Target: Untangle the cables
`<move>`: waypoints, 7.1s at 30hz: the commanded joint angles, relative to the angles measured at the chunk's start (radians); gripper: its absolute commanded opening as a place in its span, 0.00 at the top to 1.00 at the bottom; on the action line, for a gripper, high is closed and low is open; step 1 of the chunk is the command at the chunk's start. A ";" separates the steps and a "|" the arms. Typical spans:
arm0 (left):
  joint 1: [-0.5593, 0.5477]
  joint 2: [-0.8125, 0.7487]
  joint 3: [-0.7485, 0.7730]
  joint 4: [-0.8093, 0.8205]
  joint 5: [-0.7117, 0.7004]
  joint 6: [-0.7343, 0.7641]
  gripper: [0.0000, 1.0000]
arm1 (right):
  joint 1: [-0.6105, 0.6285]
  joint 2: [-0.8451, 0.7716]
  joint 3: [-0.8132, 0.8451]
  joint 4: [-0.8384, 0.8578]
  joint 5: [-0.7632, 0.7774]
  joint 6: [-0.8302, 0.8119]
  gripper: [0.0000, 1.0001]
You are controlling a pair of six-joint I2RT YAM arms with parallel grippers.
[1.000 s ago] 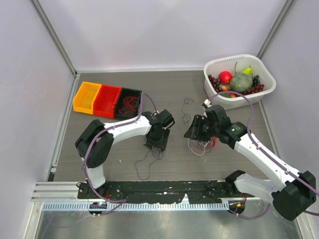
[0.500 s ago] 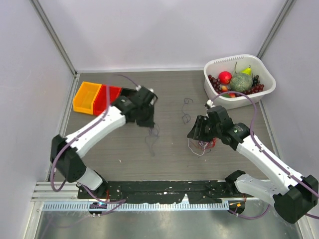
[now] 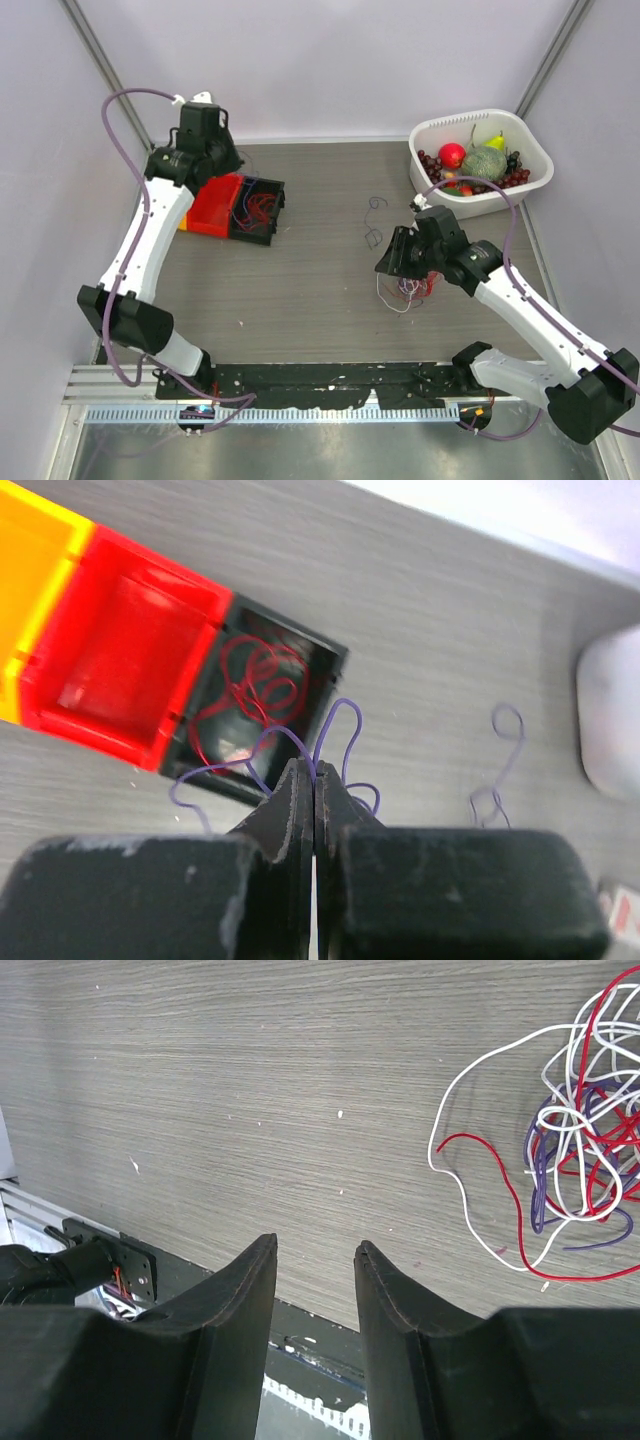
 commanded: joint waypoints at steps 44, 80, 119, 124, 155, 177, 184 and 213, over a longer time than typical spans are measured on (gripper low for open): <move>0.335 0.513 0.055 0.178 0.030 0.169 0.69 | -0.008 -0.031 0.168 -0.178 0.095 -0.036 0.59; -0.236 -0.733 -0.850 0.030 0.387 -0.168 0.24 | -0.074 0.995 0.744 -0.050 0.180 -0.364 0.78; -0.264 -0.474 -0.810 0.857 0.967 -0.165 0.28 | 0.112 0.373 0.220 0.436 -0.820 0.042 0.99; -0.268 -0.466 -0.816 0.843 0.964 -0.121 0.30 | 0.109 0.370 0.232 0.435 -0.866 0.040 0.99; -0.233 -0.446 -0.753 0.132 0.289 -0.155 0.18 | 0.230 0.529 0.396 0.008 -0.070 -0.058 0.41; -0.724 0.160 -0.477 -0.141 0.085 0.187 0.16 | 0.018 0.098 0.086 -0.084 -0.050 -0.062 0.41; -0.775 0.201 -0.459 -0.201 -0.027 0.318 0.17 | 0.015 0.110 0.099 -0.081 -0.058 -0.082 0.41; -0.778 0.270 -0.452 -0.120 0.137 0.169 0.37 | 0.017 0.098 0.092 -0.079 -0.052 -0.084 0.43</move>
